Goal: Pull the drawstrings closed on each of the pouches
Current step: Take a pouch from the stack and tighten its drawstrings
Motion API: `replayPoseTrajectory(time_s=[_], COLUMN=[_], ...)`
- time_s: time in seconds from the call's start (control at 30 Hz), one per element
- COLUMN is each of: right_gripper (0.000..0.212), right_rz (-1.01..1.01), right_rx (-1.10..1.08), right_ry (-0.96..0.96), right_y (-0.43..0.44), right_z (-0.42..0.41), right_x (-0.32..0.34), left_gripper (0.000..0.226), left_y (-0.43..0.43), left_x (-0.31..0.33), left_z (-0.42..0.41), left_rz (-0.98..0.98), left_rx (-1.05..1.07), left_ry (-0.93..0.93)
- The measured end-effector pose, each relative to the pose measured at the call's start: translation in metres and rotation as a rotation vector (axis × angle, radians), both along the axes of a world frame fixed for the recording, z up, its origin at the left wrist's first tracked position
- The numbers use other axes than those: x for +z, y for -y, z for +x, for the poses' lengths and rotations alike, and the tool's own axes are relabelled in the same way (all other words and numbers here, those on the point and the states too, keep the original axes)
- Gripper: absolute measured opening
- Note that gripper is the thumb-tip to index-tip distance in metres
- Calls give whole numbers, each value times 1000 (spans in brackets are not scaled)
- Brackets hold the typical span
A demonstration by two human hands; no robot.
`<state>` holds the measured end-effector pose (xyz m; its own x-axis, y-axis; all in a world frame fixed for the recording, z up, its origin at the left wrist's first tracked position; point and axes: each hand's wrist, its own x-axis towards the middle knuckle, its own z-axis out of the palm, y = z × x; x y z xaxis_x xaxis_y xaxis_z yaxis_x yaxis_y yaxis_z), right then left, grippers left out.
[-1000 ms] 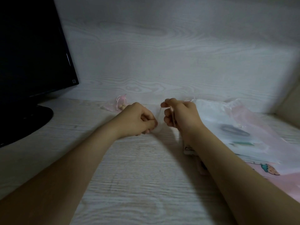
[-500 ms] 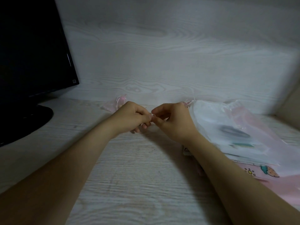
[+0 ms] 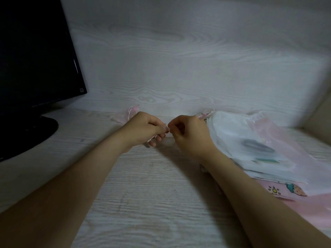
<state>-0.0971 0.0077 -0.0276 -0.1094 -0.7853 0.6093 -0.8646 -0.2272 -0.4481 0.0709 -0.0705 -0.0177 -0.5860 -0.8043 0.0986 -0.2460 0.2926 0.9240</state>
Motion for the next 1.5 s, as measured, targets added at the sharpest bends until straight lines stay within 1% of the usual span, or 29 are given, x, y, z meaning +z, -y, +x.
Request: replayPoseTrajectory(time_s=[0.07, 0.13, 0.23, 0.33, 0.43, 0.63, 0.83, 0.93, 1.0, 1.1, 1.2, 1.3, 1.4, 1.5], right_gripper=[12, 14, 12, 8, 6, 7, 19, 22, 21, 15, 14, 28, 31, 17], right_rz=[-23, -36, -62, -69, -71, -90, -14, 5, 29, 48, 66, 85, 62, 136], right_rx=[68, 91, 71, 66, 53, -34, -199, -212, -212, -207, -164, -112, -82, -64], right_ry=[-15, -61, -150, -161, -200, -301, -376, -403, -405, -354, -290, -197, 8, 239], right_y=[-2, -5, -5, -5, -3, 6, 8, 4, 3, 1, -2, -5, -6, -7], right_z=[1, 3, 4, 4, 5, 8, 8, 8, 10, 10, 6, 9, 8, 4], right_x=[1, 2, 5, 7, 7, 3, 3, 4, 6, 8, 10, 11, 12, 13], left_gripper=[16, 17, 16, 15, 18, 19, 17, 12, 13, 17, 17, 18, 13, 12], left_y=[1, 3, 6, 7, 8, 10, 7, 1, -3, -2, 0, 1, 3, 4], left_x=[0, -1, -2, -2, -3, -5, -1, 3, 2, -4, -9, -8, -7, -8], left_z=[1, 2, 4, 5, 6, 3, -1, -4, -8, -12, -14, -12, -9, -8], left_rz=[16, 36, 51, 74, 103, 154, 122, 57, -2, -119, -177, -260, -393, -453], left_rx=[-9, -34, -52, -57, -98, -116, -142, -109, -66, 20, 81, 124, 31, 2], left_ry=[-3, 7, 31, 16, 0, -101, -95, -81, -96, -114, -148, -162, -157, -152])
